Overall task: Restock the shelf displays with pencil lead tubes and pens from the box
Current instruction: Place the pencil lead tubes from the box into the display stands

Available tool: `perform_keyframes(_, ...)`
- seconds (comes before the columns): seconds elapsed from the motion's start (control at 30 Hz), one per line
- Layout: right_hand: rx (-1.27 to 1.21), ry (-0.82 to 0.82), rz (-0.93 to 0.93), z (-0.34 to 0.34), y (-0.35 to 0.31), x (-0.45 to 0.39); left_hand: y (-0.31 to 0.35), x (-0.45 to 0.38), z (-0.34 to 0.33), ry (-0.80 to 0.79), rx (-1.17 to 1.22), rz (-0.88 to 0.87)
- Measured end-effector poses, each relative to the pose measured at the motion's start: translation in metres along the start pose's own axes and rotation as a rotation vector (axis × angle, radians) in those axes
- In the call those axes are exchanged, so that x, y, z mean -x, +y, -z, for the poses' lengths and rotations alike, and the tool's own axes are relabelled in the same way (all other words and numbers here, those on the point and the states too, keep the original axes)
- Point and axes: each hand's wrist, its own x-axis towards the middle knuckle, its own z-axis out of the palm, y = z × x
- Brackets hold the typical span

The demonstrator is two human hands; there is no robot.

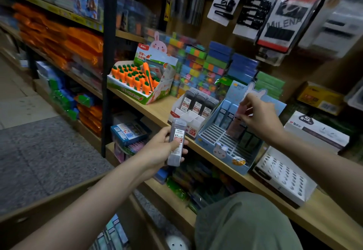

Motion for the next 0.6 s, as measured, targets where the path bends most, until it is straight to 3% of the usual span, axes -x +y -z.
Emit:
perform_keyframes(0.17,0.016,-0.013,-0.016,-0.012,0.006,-0.003,-0.001,-0.001,0.003,0.013,-0.001,0.003)
perform_keyframes(0.3,0.179,0.008,0.05,-0.017,0.011,-0.003,-0.005,-0.003,0.004,0.004,0.013,0.012)
perform_keyframes(0.43,0.433,0.075,0.113,-0.018,0.014,-0.005,-0.008,-0.004,0.005,0.003,0.008,0.009)
perform_keyframes(0.6,0.443,0.174,0.096,-0.027,0.016,-0.003,-0.012,-0.004,0.005,0.008,0.0,0.014)
